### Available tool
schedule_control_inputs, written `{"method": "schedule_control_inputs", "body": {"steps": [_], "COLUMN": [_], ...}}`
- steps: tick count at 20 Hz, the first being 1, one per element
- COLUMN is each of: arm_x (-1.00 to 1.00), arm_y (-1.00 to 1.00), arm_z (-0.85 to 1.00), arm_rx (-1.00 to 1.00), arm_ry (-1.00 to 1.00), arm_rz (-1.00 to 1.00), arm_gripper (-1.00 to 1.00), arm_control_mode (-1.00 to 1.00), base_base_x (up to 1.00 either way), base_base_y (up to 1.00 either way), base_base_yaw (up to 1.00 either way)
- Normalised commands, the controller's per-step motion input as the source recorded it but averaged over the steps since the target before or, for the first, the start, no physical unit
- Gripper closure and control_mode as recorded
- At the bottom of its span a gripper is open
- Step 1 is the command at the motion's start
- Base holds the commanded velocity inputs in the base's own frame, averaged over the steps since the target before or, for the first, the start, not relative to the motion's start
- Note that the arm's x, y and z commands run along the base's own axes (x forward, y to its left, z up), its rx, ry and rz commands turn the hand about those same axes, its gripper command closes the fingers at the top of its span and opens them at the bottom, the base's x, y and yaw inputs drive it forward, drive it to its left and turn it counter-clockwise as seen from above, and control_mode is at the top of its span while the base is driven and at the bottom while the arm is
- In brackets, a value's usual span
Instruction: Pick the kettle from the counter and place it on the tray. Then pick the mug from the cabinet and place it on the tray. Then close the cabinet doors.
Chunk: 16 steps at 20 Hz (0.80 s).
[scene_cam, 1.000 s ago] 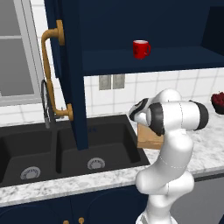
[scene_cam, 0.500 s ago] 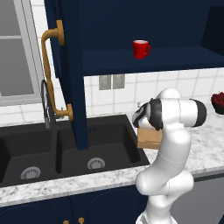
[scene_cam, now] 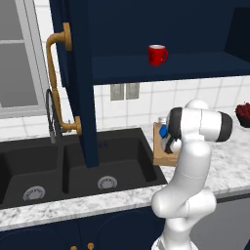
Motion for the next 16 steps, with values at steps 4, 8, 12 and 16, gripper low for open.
{"method": "schedule_control_inputs", "body": {"steps": [4,8,12,16], "arm_x": [-0.01,0.00,-0.03,-0.22], "arm_y": [0.05,0.03,0.01,0.00], "arm_z": [0.01,0.05,0.10,0.14], "arm_rx": [0.00,0.00,0.00,0.00], "arm_ry": [0.00,0.01,0.01,0.00], "arm_rz": [0.00,0.00,0.00,0.00], "arm_gripper": [-1.00,-1.00,-1.00,-1.00], "arm_control_mode": [-1.00,-1.00,-1.00,-1.00], "base_base_x": [0.00,0.00,0.00,0.00], "base_base_y": [0.00,0.00,0.00,0.00], "base_base_yaw": [0.00,0.00,0.00,0.00]}}
